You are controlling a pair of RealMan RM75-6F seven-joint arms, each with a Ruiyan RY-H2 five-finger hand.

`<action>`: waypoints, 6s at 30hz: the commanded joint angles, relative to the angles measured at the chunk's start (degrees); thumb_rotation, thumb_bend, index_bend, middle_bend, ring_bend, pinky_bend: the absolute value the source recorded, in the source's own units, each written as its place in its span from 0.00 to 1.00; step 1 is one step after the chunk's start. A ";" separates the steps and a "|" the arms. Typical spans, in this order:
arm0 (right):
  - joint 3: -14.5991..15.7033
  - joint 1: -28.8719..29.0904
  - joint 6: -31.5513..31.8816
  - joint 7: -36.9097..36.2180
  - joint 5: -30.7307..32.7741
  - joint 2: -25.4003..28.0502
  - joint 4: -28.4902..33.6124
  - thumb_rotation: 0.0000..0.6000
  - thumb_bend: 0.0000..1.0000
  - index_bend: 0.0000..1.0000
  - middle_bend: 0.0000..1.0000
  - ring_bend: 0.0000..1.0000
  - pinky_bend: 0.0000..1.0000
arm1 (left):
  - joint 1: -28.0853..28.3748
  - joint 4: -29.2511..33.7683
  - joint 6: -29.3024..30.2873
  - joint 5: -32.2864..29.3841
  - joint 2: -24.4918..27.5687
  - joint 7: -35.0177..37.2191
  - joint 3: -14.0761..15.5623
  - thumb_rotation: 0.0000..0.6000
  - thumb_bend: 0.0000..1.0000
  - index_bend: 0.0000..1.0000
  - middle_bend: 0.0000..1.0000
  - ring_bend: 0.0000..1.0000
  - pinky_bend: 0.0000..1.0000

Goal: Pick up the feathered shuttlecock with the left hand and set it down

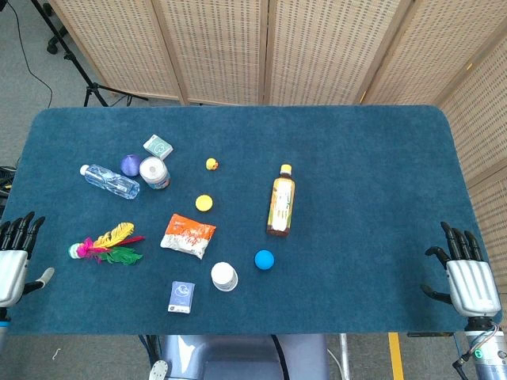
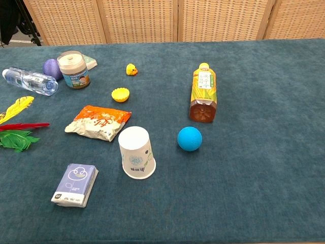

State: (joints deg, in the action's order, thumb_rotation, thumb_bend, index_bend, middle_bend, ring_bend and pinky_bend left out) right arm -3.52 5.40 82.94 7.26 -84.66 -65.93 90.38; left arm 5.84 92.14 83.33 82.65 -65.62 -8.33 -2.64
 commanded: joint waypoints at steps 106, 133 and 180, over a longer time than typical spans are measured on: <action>1.77 -0.49 0.23 -1.05 -2.76 0.64 1.85 1.00 0.00 0.36 0.00 0.00 0.00 | 22.02 9.25 -13.24 -31.96 -12.45 -11.22 -10.17 1.00 0.47 0.76 0.00 0.00 0.05; 1.67 -0.54 0.18 -0.82 -2.48 0.23 1.18 1.00 0.00 0.36 0.00 0.00 0.00 | 17.61 -21.79 3.49 -0.36 -28.11 29.58 -7.50 1.00 0.44 0.77 0.00 0.00 0.05; 1.57 -0.67 0.78 -0.30 -2.82 -0.45 0.21 1.00 0.00 0.36 0.00 0.00 0.00 | 15.69 -12.63 4.00 7.25 -19.11 29.96 -4.43 1.00 0.20 0.00 0.00 0.00 0.00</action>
State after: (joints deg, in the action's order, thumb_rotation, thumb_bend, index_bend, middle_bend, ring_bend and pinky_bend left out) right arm -1.95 4.73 83.71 6.96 -87.48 -66.39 90.58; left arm 21.65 77.13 87.67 88.97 -87.30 24.75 -7.54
